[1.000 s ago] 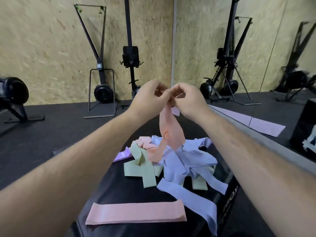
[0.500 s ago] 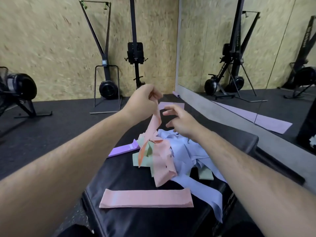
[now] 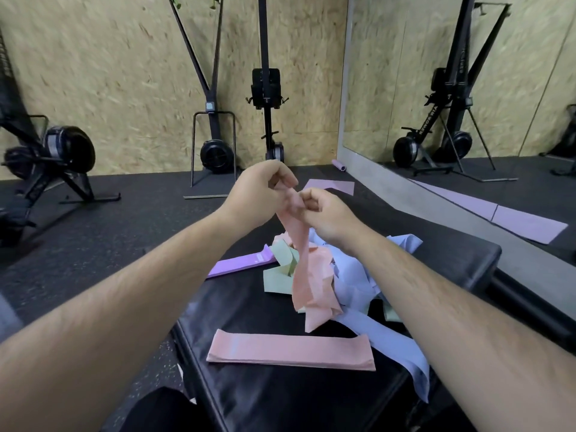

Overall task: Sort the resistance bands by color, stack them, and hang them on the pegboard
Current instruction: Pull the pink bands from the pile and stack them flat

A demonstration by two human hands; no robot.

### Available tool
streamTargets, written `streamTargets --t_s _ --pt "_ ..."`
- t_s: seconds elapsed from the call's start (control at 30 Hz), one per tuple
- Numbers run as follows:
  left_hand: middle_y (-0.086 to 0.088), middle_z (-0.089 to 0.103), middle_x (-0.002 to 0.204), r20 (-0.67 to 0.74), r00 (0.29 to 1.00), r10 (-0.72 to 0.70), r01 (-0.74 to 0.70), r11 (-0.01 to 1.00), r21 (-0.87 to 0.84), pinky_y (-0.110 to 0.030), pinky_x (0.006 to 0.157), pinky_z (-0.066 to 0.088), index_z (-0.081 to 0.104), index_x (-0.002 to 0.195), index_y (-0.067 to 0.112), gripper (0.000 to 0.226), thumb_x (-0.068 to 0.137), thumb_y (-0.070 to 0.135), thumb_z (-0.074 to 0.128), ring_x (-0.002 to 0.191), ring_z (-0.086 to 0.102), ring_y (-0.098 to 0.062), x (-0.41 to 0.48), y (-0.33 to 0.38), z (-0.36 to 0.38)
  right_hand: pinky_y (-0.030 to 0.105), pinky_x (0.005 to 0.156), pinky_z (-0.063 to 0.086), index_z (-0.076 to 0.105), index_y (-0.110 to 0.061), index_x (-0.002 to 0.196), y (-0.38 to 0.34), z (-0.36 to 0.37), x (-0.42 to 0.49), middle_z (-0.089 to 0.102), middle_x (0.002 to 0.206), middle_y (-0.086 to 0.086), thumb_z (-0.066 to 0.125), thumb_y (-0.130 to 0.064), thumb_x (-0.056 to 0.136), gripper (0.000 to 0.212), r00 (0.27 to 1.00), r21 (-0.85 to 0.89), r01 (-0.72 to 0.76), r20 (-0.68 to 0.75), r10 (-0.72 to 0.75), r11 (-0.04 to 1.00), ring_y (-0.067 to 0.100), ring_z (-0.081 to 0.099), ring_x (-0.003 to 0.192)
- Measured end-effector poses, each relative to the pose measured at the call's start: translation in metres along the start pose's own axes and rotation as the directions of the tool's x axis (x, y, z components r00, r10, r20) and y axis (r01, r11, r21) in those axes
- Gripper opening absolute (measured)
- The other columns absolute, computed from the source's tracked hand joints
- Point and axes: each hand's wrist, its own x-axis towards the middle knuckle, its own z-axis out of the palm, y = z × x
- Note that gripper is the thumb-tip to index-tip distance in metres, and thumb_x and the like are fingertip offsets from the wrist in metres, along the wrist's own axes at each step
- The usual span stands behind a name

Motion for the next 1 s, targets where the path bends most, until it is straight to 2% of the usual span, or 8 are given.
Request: streamTargets --t_s 0.13,0.37,0.47,0.53,0.63,0.73,0.87,1.0 --pt "0.011 0.063 0.084 -0.055 0.997 -0.045 0.043 0.998 -0.04 -0.006 0.062 0.041 0.07 0.093 0.018 0.021 0.088 -0.002 0.066 0.071 0.055 0.006 -0.016 -0.005 0.0 0.046 0.089 0.055 0.065 -0.013 0.11 0.002 0.003 -0.016 0.077 0.099 0.008 0.073 -0.026 0.093 0.023 0.998 -0.031 -0.051 0.037 0.052 0.998 0.021 0.07 0.089" --pt "0.004 0.062 0.077 -0.153 0.957 -0.248 0.206 0.947 -0.247 -0.009 0.049 0.036 0.069 0.092 0.021 0.016 0.089 0.005 0.071 0.049 0.045 0.004 -0.053 -0.026 -0.007 0.023 0.071 0.049 0.067 -0.018 0.094 0.023 -0.012 -0.058 0.071 0.077 0.004 0.076 -0.015 0.09 0.01 0.972 -0.169 -0.106 0.192 0.138 0.98 0.007 0.063 0.07" --pt "0.005 0.057 0.07 -0.223 0.919 -0.325 0.245 0.914 -0.324 -0.018 0.063 0.045 0.066 0.082 0.028 0.026 0.085 0.004 0.074 0.059 0.049 -0.003 -0.076 -0.043 -0.011 0.027 0.076 0.046 0.068 -0.027 0.093 0.037 -0.03 -0.081 0.063 0.074 0.002 0.078 -0.036 0.084 0.017 0.953 -0.308 -0.14 0.214 0.212 0.941 0.006 0.057 0.071" --pt "0.003 0.062 0.075 -0.229 0.891 -0.392 0.285 0.876 -0.39 -0.03 0.071 0.054 0.067 0.078 0.03 0.029 0.081 0.003 0.076 0.07 0.057 -0.011 -0.093 -0.058 -0.01 0.033 0.079 0.047 0.068 -0.031 0.098 0.05 -0.042 -0.097 0.066 0.085 0.008 0.077 -0.045 0.079 0.026 0.953 -0.347 -0.172 0.177 0.245 0.922 0.01 0.058 0.076" --pt "-0.007 0.07 0.086 -0.21 0.852 -0.479 0.344 0.816 -0.464 -0.037 0.079 0.057 0.07 0.077 0.025 0.024 0.081 0.003 0.078 0.08 0.063 -0.019 -0.124 -0.077 -0.003 0.031 0.068 0.044 0.068 -0.032 0.095 0.065 -0.056 -0.12 0.059 0.075 -0.003 0.077 -0.034 0.085 0.014 0.966 -0.332 -0.212 0.071 0.249 0.919 0.01 0.053 0.065" --pt "0.0 0.074 0.085 -0.222 0.806 -0.548 0.392 0.777 -0.493 -0.031 0.08 0.052 0.073 0.08 0.022 0.019 0.085 0.004 0.076 0.077 0.063 -0.014 -0.158 -0.094 0.009 0.03 0.073 0.051 0.069 -0.034 0.098 0.085 -0.064 -0.142 0.062 0.073 -0.008 0.08 -0.029 0.084 0.019 0.968 -0.225 -0.249 -0.028 0.249 0.942 0.009 0.06 0.067" --pt "0.003 0.077 0.087 -0.236 0.732 -0.639 0.446 0.712 -0.543 -0.033 0.088 0.055 0.077 0.081 0.024 0.018 0.085 0.006 0.075 0.084 0.068 -0.015 -0.196 -0.118 0.027 0.032 0.081 0.054 0.065 -0.028 0.109 0.105 -0.053 -0.161 0.068 0.087 0.013 0.077 -0.017 0.089 0.026 0.958 -0.01 -0.253 -0.14 0.249 0.967 0.016 0.067 0.08" --pt "0.008 0.076 0.092 -0.263 0.753 -0.603 0.505 0.786 -0.357 -0.025 0.085 0.053 0.077 0.089 0.03 0.021 0.09 0.01 0.07 0.086 0.068 -0.006 -0.219 -0.131 0.04 0.033 0.075 0.054 0.065 -0.032 0.101 0.128 -0.03 -0.171 0.062 0.085 -0.004 0.074 -0.01 0.091 0.025 0.941 0.009 -0.25 -0.234 0.245 0.968 0.011 0.061 0.074"
